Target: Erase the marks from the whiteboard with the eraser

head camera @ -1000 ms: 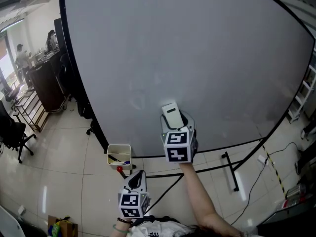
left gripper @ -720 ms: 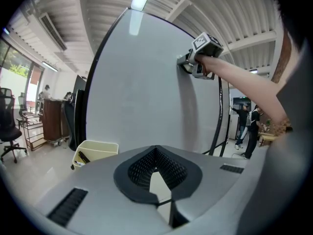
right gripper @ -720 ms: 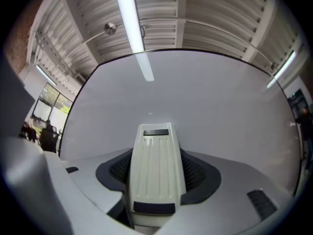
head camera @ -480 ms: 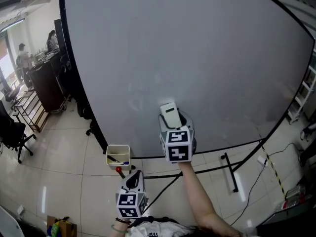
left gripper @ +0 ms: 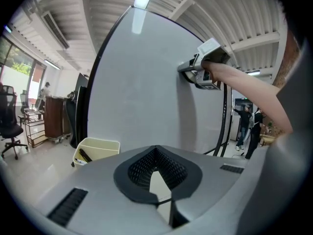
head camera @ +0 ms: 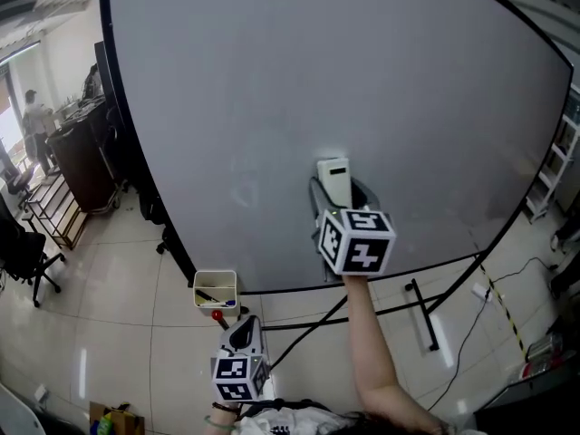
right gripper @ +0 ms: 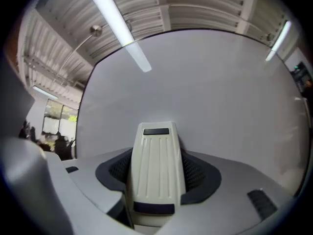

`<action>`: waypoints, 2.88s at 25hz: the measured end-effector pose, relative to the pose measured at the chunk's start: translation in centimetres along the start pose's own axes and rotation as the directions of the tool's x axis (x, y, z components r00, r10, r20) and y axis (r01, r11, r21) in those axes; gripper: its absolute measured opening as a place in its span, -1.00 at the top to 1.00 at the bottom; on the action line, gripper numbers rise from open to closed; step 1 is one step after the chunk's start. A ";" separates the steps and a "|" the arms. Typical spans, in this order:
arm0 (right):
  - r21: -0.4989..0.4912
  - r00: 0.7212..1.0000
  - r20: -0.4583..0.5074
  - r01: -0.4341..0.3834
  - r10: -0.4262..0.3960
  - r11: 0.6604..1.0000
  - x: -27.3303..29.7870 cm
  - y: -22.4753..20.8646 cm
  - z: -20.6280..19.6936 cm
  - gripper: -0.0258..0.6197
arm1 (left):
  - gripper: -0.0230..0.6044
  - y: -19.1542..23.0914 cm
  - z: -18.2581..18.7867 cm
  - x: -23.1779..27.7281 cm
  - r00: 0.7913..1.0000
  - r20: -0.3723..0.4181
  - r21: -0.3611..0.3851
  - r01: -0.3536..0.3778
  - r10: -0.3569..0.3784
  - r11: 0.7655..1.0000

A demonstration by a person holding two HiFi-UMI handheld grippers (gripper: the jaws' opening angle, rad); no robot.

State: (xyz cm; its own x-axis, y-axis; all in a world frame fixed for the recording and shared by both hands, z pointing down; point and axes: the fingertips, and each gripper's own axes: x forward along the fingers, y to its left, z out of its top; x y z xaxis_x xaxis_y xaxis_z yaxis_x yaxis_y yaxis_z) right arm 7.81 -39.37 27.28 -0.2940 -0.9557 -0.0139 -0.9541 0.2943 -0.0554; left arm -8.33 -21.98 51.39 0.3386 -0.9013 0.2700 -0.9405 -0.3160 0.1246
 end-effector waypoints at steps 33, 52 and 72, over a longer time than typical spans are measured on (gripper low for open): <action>-0.317 0.977 -0.212 -0.060 -0.009 0.947 1.6 6.2 -10.2 0.05 | 0.94 0.1 0.1 0.0 1.000 0.010 -0.027 0.001 -0.001 1.000; -0.324 0.997 -0.064 0.026 -0.050 0.946 2.7 7.2 2.6 0.06 | 0.94 2.5 -0.2 -1.4 0.999 0.010 -0.056 -0.045 0.045 0.997; -0.361 0.995 -0.015 0.084 -0.096 0.929 3.1 7.9 9.1 0.06 | 0.94 3.5 -0.5 -1.5 0.998 0.012 -0.083 -0.054 0.055 0.995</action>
State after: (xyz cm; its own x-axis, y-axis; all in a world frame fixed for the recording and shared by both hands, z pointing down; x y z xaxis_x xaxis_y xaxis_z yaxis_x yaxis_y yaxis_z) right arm -0.08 -40.07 17.69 -0.2016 -0.9794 0.0066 -0.9315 0.1938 0.3079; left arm -12.16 -21.56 51.88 0.2862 -0.9209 0.2648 -0.9518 -0.2415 0.1890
